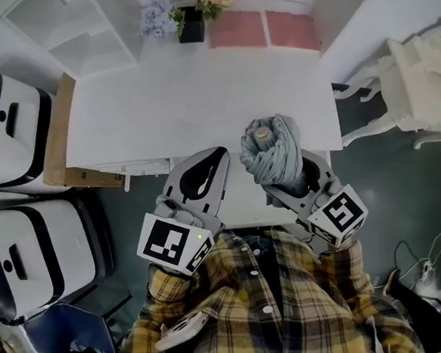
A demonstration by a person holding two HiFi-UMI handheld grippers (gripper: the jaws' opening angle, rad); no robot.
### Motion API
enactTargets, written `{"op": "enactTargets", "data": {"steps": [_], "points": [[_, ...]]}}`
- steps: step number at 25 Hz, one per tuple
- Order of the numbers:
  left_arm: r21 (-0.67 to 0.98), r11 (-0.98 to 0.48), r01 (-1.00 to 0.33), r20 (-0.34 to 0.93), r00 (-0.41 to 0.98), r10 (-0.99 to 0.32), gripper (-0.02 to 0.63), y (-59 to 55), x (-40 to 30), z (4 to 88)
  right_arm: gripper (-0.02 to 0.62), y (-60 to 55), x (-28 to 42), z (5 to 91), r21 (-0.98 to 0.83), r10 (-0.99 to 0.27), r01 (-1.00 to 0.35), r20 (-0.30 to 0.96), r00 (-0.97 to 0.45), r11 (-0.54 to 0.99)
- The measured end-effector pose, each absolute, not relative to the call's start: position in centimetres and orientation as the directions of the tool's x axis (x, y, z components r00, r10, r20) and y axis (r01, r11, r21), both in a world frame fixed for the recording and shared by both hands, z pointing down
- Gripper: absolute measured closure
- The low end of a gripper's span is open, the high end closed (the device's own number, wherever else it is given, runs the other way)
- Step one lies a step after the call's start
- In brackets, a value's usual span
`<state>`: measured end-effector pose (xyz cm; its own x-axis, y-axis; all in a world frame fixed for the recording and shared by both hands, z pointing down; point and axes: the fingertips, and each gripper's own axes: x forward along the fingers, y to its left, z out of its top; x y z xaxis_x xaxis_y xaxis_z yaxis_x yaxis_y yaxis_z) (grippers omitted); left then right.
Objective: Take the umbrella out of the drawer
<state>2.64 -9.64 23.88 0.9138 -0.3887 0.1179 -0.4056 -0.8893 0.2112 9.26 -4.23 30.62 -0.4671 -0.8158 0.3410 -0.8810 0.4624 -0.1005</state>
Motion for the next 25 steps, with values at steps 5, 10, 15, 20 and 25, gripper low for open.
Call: {"op": "enactTargets", "data": {"steps": [5,10,15,20,25], "points": [[0.206,-0.907,-0.367,0.125,0.929,-0.348,0.583,-9.3,4.1,24.2,0.285,-4.1,10.4,28.5,-0.128,-0.854,-0.893,0.262,-0.450,0.431],[0.181,-0.924,-0.336,0.144,0.939,-0.313,0.583,-9.3,5.0,24.7,0.285,-4.1,10.6,26.9,-0.161,-0.870,-0.892,0.204,-0.449,0.422],[0.171,-0.934,-0.314,0.158,0.944,-0.289,0.583,-9.2,5.4,25.3,0.285,-4.4,10.5,26.0,-0.164,-0.879,-0.891,0.166,-0.448,0.423],[0.160,-0.940,-0.300,0.179,0.946,-0.272,0.583,-8.8,5.4,25.8,0.285,-4.5,10.3,25.8,-0.174,-0.880,-0.888,0.146,-0.451,0.426],[0.157,-0.949,-0.272,0.188,0.952,-0.242,0.583,-8.4,5.8,25.9,0.285,-4.6,10.2,25.7,-0.189,-0.874,-0.877,0.132,-0.468,0.441]]}}
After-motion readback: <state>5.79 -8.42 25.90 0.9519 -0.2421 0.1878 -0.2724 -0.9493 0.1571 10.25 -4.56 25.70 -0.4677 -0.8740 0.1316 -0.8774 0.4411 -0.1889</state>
